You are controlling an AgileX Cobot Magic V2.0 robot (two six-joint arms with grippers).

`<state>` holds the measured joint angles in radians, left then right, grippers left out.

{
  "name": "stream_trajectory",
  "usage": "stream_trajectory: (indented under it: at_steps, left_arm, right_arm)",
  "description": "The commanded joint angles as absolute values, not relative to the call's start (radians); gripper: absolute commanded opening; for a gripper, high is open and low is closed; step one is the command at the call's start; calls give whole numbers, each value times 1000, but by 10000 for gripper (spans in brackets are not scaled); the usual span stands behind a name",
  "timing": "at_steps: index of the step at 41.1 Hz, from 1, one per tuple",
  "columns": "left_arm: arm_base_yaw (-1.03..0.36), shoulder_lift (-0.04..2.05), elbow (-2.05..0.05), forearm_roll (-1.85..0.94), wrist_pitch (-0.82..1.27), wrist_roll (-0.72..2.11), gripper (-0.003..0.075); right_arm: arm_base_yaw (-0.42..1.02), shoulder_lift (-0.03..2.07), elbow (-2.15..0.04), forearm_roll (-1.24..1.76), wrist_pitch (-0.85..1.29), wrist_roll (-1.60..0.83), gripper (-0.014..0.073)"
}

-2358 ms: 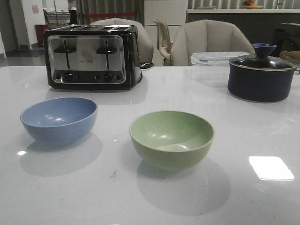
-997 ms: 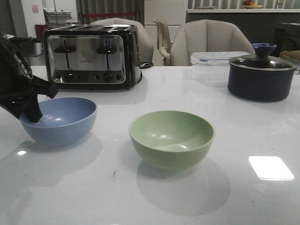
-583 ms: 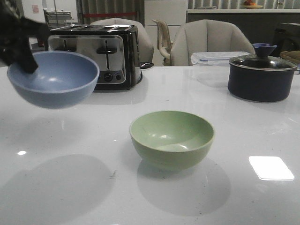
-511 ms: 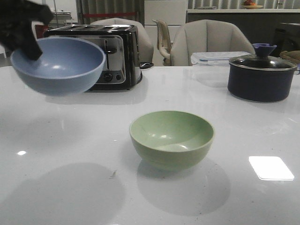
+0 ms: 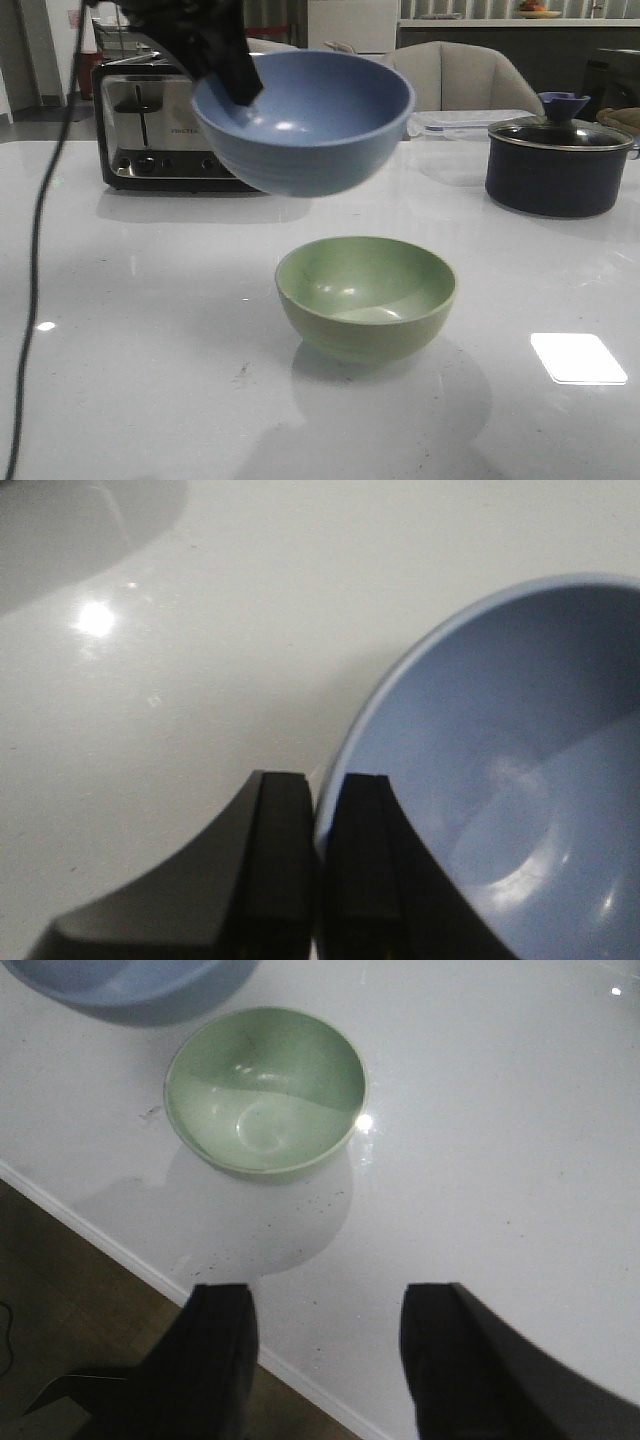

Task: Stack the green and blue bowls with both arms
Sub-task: 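Lift the blue bowl and carry it above the green bowl, then lower the blue bowl into the green bowl and release it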

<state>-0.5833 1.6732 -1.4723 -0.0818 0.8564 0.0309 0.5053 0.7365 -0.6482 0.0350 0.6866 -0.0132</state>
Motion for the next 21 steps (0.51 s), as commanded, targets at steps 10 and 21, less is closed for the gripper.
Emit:
stream_trajectory:
  at_steps: [10,21]
  left_arm:
    - [-645,1811,-1558,-160,749,30,102]
    - [-645,1893,-1558,-166,728,30,178]
  right_arm:
    - [505,733,-675,29,624,-24,451]
    - [505,733,-675,29,624,-24,451]
